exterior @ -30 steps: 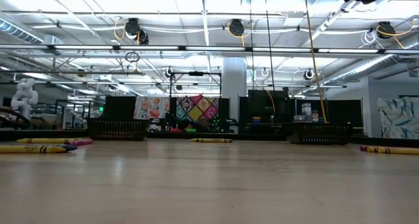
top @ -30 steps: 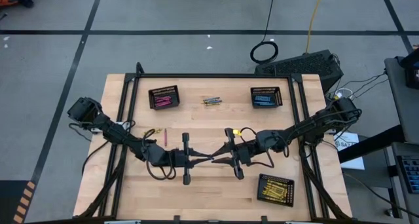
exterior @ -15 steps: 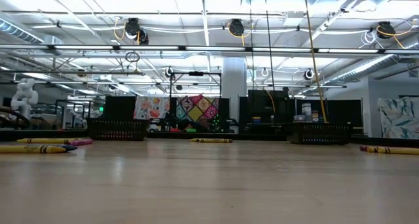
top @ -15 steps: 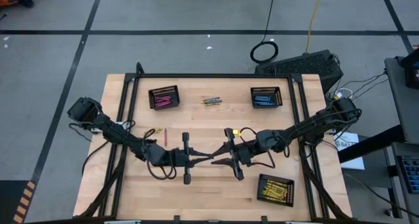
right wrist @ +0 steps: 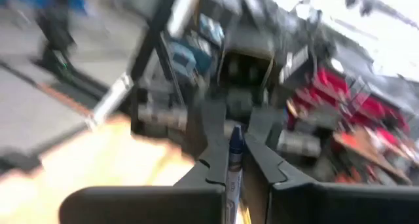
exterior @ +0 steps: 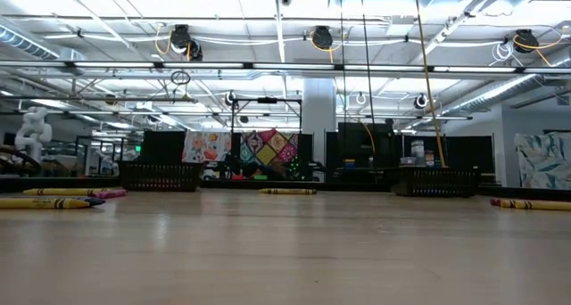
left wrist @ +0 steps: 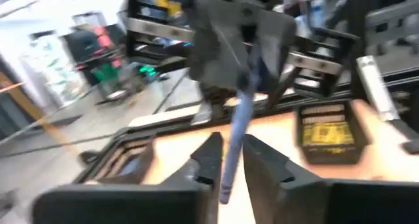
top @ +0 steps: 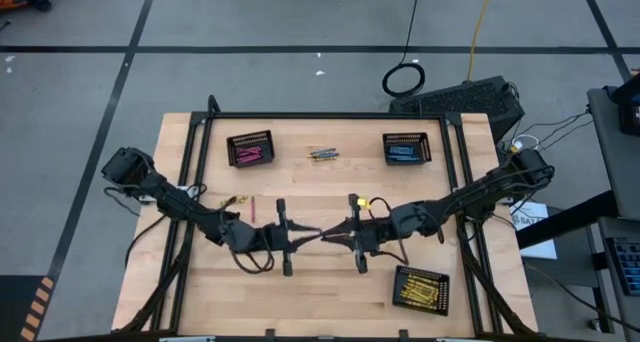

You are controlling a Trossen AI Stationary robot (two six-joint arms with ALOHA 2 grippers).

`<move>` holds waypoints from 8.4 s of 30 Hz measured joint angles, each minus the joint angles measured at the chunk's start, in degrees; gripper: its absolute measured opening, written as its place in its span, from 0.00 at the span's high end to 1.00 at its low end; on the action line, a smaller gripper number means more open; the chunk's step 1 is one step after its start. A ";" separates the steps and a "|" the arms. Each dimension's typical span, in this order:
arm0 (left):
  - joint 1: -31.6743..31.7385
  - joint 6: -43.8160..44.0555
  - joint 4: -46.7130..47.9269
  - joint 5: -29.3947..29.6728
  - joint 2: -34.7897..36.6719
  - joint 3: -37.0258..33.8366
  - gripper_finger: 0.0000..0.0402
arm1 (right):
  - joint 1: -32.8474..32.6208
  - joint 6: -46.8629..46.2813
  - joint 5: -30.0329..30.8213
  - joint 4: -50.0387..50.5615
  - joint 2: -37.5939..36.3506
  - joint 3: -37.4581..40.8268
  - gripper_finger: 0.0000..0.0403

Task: Sort crayons
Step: Put the blue crayon into the top right black bin, then put the red crayon into the top left black bin, then put the yellow crayon into the bottom black bin

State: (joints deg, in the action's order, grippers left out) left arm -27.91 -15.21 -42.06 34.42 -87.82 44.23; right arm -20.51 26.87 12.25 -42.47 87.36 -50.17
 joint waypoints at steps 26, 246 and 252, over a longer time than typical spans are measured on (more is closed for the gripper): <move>-3.74 10.47 25.07 25.73 1.93 0.07 0.51 | 53.52 -2.06 -3.54 65.51 -10.04 0.04 0.99; 15.18 40.16 72.70 -20.75 26.99 -1.78 0.94 | 10.64 -31.52 -6.27 3.75 -5.69 19.72 0.89; 7.79 51.65 59.29 -27.39 22.18 -7.27 0.96 | 10.75 -29.07 -5.99 3.57 -5.69 19.72 0.89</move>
State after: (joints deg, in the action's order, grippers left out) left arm -20.12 36.44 17.23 7.03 -65.64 36.96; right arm -9.76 -2.19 6.26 -38.90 81.67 -30.46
